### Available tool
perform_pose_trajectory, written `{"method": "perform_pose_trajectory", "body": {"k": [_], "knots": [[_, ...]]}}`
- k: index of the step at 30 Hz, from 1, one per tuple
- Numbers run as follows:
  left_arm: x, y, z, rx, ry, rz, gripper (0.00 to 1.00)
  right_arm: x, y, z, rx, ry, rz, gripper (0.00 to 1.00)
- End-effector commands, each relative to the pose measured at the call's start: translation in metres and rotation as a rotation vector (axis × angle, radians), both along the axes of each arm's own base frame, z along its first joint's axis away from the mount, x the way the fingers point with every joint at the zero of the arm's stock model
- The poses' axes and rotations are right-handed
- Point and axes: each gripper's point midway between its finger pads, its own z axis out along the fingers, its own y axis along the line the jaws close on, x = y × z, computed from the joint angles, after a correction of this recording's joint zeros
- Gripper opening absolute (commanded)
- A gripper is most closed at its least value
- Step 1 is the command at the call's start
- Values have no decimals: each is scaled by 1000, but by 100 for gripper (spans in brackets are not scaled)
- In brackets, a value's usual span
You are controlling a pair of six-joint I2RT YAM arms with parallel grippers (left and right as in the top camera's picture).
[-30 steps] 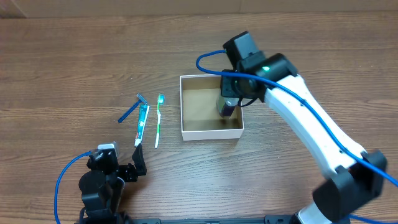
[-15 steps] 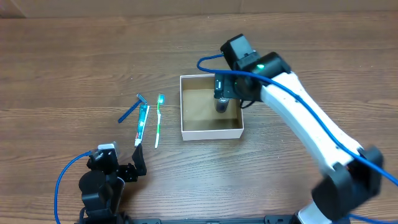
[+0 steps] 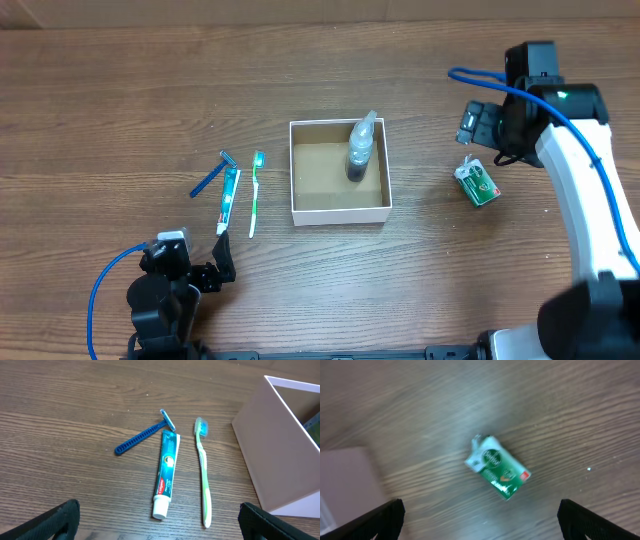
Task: Pack container
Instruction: 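Move the right gripper to the green Dettol soap bar and grasp it, then lower the Dettol soap into the box with the right gripper and release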
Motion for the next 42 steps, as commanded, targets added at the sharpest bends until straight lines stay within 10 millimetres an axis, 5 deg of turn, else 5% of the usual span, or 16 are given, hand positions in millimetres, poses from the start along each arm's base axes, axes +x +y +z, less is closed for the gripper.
{"method": "perform_pose_trajectory", "body": {"k": [1, 5, 16, 26, 30, 35, 42], "knots": [[0, -4, 0, -15, -6, -14, 100, -4, -13, -54, -15, 107, 71, 100], [0, -4, 0, -15, -6, -14, 100, -1, -15, -98, 12, 177, 121, 100], [0, -4, 0, -15, -6, -14, 100, -8, 4, -151, 127, 295, 182, 99], [0, -4, 0, -15, -6, -14, 100, -26, 4, -147, 143, 365, 69, 59], [0, -4, 0, -15, -6, -14, 100, -27, 11, -120, 142, 319, 69, 56], [0, -4, 0, -15, -6, -14, 100, -26, 41, -42, 150, 117, 159, 48], [0, -4, 0, -15, -6, -14, 100, -42, 139, 45, 245, -171, 479, 45]]}}
